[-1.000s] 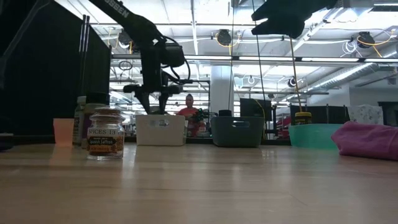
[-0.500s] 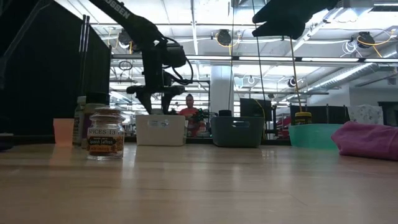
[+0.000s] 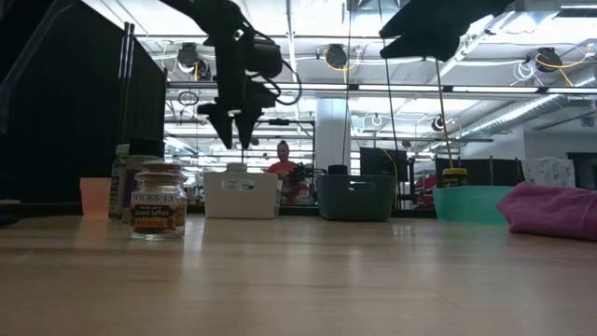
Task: Sort spices by type
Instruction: Put the white seasoning bottle into the white bin
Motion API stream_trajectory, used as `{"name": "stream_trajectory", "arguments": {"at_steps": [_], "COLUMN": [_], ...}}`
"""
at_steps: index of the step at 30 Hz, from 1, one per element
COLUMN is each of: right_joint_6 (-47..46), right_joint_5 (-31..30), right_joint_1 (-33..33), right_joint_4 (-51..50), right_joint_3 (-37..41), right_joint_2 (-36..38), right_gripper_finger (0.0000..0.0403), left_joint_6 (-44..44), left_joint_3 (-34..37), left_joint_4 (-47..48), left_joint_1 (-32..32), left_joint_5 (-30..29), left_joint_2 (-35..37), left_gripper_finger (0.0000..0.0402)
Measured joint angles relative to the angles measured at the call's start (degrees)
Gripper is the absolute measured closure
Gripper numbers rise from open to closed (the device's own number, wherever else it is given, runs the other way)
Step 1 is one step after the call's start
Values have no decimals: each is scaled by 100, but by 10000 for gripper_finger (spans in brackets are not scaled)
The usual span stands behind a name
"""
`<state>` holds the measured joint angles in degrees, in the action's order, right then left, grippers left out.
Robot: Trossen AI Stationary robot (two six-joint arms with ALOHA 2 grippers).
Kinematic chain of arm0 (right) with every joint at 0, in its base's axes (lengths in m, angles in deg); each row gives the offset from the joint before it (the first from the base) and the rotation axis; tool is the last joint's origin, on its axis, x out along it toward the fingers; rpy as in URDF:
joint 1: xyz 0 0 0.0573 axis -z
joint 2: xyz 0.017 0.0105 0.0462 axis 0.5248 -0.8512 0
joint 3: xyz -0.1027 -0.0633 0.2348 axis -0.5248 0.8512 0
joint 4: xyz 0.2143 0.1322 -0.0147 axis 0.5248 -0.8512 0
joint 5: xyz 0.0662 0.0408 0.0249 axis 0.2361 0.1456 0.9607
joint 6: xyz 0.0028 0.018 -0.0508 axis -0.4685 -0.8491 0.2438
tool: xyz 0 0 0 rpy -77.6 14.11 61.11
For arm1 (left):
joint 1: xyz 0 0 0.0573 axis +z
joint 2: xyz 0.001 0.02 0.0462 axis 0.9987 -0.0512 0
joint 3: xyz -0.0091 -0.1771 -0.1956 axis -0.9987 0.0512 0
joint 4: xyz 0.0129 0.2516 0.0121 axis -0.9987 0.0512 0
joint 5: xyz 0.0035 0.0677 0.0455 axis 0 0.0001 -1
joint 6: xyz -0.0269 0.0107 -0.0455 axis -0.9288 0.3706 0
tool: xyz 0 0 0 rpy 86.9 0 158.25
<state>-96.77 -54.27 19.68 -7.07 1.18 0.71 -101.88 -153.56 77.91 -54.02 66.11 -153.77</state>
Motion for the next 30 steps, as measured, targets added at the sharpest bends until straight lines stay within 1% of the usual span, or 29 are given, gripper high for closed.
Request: {"name": "stream_trajectory", "arguments": {"at_steps": [2, 4, 8, 11, 12, 20, 30], "right_joint_6": [-30, -88, -153, -203, -228, -260, -260], "right_joint_5": [0, 1, 0, 0, 0, 2, 4], "right_joint_1": [1, -1, 1, -1, -1, -1, 1], "right_joint_4": [-34, -90, -180, -185, -190, -212, -244], "right_joint_3": [0, 0, 0, 0, 0, 0, 0], "right_joint_2": [0, 0, 0, 0, 0, 0, 0], "right_gripper_finger": [147, 147, 147, 147, 147, 147, 147], "left_joint_6": [457, 715, 842, 852, 847, 835, 840], "left_joint_3": [185, 371, 521, 571, 573, 581, 581], "left_joint_4": [54, -20, -409, -623, -713, -740, -1026], "left_joint_1": [-210, -368, -518, -455, -416, -99, -11], "left_joint_5": [147, 80, -768, -1030, -1032, -880, -855], "left_joint_2": [0, -10, -9, -9, -9, -9, -176], "left_gripper_finger": [203, 245, 333, 386, 393, 397, 398]}}
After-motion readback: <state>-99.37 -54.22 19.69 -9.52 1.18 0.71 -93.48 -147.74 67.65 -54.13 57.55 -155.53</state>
